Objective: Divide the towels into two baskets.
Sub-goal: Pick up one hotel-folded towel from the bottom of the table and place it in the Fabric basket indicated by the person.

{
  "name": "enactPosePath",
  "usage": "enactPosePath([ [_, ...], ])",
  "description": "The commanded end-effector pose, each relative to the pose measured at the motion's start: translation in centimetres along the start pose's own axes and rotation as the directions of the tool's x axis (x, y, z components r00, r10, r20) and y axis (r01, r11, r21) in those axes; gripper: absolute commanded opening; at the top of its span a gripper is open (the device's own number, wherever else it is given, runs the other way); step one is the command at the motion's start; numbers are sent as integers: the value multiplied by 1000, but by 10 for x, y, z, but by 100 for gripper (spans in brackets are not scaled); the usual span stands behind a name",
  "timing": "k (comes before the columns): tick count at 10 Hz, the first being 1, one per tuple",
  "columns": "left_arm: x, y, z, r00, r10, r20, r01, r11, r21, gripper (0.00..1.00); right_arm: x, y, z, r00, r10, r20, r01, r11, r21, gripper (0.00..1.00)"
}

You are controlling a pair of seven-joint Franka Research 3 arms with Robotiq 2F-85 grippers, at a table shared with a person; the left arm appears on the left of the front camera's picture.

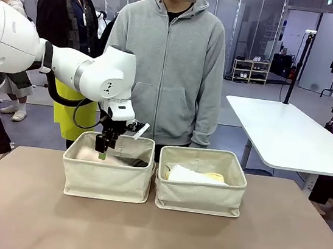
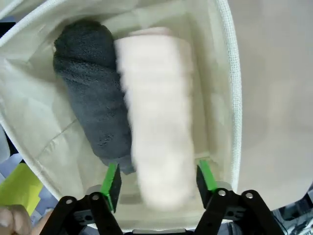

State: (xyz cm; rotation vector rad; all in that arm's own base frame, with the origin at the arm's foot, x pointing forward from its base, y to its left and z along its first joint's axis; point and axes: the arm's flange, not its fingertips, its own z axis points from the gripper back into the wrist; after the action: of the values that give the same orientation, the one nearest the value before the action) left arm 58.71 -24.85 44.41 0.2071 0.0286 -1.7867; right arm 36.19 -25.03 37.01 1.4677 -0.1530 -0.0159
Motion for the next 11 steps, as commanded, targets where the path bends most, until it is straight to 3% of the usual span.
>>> enactPosePath([
  [1, 3, -1, 5, 999, 36, -17, -36, 999, -9, 100, -1, 4, -2, 1000, -19, -1, 19, 1000, -18, 90],
  [3, 8, -6, 11, 996, 91, -7, -91, 996, 6, 100, -1, 4, -2, 1000, -19, -1, 19, 1000, -18, 90],
  [4, 6, -1, 4, 1000, 27, 3, -27, 1000, 2, 100, -1, 4, -2, 1000, -19, -1, 19, 1000, -18, 90],
  [11, 6, -1, 4, 1000, 27, 3, -27, 1000, 2, 100, -1, 4, -2, 1000, -19, -1, 19, 1000, -18, 90],
])
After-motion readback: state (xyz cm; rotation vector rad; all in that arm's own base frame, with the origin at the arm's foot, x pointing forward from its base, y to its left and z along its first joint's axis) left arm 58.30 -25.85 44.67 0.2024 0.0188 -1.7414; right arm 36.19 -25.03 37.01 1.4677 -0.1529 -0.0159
